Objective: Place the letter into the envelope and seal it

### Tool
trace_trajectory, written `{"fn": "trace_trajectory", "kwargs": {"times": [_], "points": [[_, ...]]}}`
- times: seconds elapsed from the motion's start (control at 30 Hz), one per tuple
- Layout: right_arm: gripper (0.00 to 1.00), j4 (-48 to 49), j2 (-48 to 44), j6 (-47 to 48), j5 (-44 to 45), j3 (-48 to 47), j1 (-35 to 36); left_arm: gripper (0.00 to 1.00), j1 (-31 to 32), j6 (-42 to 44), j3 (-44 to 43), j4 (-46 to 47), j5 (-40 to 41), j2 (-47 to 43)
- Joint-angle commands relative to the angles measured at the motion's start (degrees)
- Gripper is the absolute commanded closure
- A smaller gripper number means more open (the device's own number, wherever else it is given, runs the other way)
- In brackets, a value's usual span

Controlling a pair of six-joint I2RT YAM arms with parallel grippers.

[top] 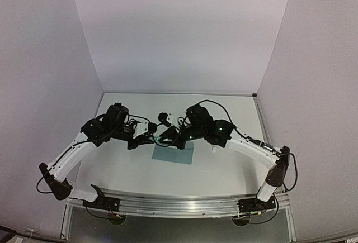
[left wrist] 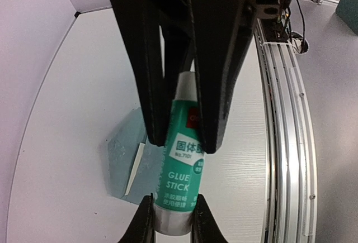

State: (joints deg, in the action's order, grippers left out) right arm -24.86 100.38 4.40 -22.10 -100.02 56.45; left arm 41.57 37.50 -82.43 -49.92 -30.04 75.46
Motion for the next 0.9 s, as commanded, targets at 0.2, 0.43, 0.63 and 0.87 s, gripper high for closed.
{"fn": "trace_trajectory", "kwargs": {"times": [0.2,0.43,0.63,0.87], "points": [[1.0,0.14,2.15,-8.41,2.94,-4.08,0.15,1.0,-0.18,6.79,-1.43,2.09,0.86,-0.5],[1.0,0.3,6.44,-24.18,3.56,-7.43,-1.6,1.0,0.57,20.22,8.48,23.9,13.32,-6.84],[1.0,1.0,7.92,-31.62,3.25,-7.79,-3.4,1.0,1.71,32.77,14.84,35.17,18.13,-9.95],[1.0,2.33,9.88,-37.37,-1.31,-9.22,-5.54,1.0,2.11,43.45,19.85,38.64,18.56,-12.24]]}}
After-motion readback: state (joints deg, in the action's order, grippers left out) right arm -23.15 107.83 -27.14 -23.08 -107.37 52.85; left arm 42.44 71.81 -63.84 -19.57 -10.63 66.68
